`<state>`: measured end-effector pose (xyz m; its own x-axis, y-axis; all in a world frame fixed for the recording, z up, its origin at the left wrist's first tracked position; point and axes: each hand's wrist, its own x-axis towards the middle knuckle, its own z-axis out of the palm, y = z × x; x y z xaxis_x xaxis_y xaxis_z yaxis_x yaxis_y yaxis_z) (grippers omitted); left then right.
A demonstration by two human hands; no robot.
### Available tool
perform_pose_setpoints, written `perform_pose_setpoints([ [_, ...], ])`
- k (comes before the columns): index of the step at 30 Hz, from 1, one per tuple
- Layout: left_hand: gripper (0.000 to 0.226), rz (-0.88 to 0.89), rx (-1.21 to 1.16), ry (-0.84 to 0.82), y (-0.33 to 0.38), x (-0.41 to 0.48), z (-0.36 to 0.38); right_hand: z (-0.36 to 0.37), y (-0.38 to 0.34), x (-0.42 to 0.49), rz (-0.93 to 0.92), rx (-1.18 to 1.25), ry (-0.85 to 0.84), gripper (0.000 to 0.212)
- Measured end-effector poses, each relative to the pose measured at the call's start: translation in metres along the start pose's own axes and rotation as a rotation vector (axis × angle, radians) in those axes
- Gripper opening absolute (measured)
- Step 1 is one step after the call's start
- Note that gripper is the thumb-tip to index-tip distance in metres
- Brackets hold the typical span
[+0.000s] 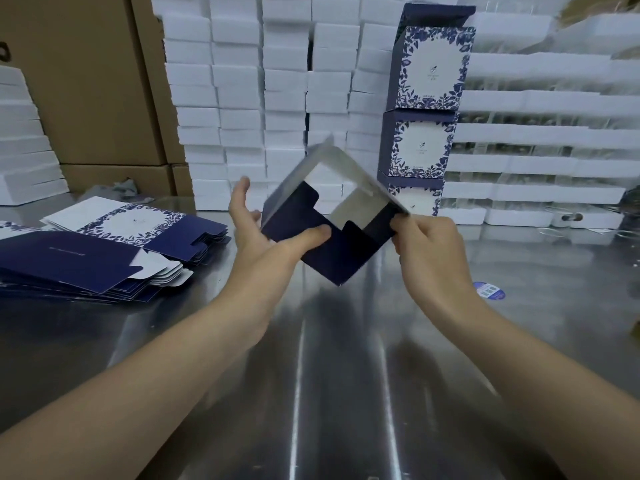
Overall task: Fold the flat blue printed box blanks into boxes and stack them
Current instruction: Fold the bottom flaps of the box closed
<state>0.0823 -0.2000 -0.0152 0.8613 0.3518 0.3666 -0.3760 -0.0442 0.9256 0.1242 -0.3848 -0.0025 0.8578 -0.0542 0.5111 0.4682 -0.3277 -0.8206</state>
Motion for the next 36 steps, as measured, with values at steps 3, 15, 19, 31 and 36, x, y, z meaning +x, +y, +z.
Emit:
perform_pose_setpoints([
  [3, 0.08, 0.218, 0.154, -0.004, 0.002, 0.002, -0.004, -0.003, 0.008, 0.003, -0.038, -0.151, -0.005, 0.037],
  [15, 0.045, 0.07, 0.23, -0.048, 0.01, 0.004, -0.008, -0.003, 0.01, 0.009, -0.15, 0.05, 0.077, 0.014],
  [19, 0.026, -0.22, -0.095, -0.054, 0.012, 0.005, -0.007, -0.008, 0.003, 0.009, -0.143, 0.107, 0.095, 0.024],
  [31, 0.04, 0.106, 0.237, -0.117, -0.003, -0.003, -0.001, -0.001, -0.009, -0.004, -0.277, 0.072, 0.12, 0.018],
  [36, 0.018, -0.1, -0.016, 0.097, -0.001, 0.004, -0.007, 0.005, -0.014, -0.016, -0.595, 0.054, 0.014, 0.045],
])
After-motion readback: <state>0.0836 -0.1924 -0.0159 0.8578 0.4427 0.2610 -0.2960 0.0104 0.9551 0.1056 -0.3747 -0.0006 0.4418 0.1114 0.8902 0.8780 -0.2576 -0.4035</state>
